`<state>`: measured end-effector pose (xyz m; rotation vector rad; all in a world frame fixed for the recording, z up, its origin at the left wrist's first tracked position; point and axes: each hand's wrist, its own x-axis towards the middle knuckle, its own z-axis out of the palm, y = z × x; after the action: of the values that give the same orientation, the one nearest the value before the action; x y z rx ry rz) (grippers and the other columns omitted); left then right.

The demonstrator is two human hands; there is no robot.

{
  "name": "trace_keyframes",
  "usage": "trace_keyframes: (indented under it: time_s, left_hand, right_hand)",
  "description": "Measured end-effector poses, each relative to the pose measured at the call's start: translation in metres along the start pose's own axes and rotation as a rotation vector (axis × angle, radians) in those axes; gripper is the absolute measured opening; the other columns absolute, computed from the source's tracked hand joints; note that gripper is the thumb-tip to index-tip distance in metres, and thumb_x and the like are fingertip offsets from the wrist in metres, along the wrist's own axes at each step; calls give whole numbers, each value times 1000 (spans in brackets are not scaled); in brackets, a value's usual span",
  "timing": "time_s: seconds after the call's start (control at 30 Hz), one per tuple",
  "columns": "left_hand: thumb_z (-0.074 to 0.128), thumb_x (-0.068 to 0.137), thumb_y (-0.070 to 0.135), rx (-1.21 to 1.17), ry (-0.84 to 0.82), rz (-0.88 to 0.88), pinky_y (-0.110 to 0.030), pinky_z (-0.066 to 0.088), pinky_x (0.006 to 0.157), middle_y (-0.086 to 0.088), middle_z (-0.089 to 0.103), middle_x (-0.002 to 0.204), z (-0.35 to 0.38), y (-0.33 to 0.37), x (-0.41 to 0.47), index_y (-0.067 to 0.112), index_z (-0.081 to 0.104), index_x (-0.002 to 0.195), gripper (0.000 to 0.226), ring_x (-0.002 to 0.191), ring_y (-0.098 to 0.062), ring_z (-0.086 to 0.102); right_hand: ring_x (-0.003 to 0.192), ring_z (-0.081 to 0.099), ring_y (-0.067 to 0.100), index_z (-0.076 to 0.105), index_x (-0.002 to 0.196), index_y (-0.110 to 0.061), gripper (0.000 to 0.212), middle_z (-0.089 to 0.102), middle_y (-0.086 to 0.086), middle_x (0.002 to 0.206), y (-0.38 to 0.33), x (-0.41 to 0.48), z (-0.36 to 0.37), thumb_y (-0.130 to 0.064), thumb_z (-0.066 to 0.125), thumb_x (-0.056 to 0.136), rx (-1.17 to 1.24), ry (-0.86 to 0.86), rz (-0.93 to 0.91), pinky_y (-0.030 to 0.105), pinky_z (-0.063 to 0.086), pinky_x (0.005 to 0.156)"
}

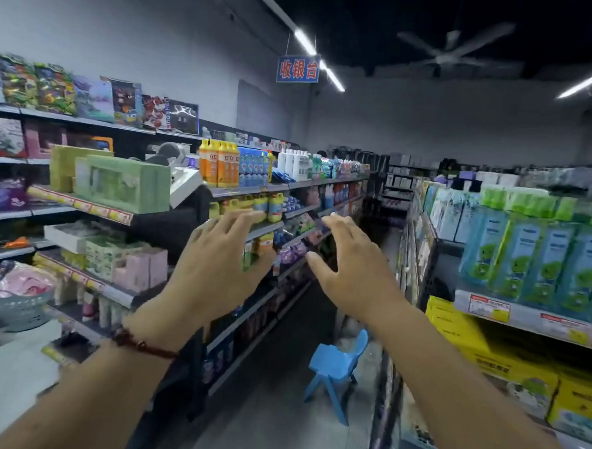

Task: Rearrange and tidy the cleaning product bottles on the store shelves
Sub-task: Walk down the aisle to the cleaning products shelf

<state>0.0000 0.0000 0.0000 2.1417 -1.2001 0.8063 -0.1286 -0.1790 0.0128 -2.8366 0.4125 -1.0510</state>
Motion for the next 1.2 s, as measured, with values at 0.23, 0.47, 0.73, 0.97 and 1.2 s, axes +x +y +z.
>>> trace_keyframes:
  time_s: [0.23,0.47,0.73,0.97,1.2]
  left_hand:
    - [52,95,55,-15,-40,7,-41,26,119,8,42,152,130,-71,99,30,36,149,62,142,-18,37]
    - [50,95,57,-28,-79,3,-39,24,119,11,38,155,260,-127,240,32,34,151,63,144,-16,33]
    - [51,95,58,-49,-105,0,-39,26,120,12,39,153,399,-227,366,32,33,150,64,142,-15,35]
    - [50,94,60,-95,-129,59,-39,28,119,12,40,151,523,-333,486,32,34,148,63,141,-16,36]
    - [54,93,58,-200,-204,151,-41,32,114,10,44,148,664,-382,622,31,36,148,63,138,-20,41]
  right_hand:
    - [152,14,12,24,154,-26,66,21,-8,163,78,101,105,-50,48,98,-6,-36,76,40,26,121]
    - [152,12,12,24,154,-27,69,23,-6,163,180,238,203,-51,52,96,29,-74,113,38,22,122]
    - [152,13,12,24,154,-27,69,23,-7,162,266,393,325,-50,53,96,15,-126,156,37,22,120]
    - [152,13,13,23,155,-26,72,21,-6,164,335,517,447,-50,56,95,-25,-135,249,40,25,121]
    - [149,24,16,26,153,-26,73,26,-6,161,432,631,520,-49,60,93,-91,-103,390,39,30,119]
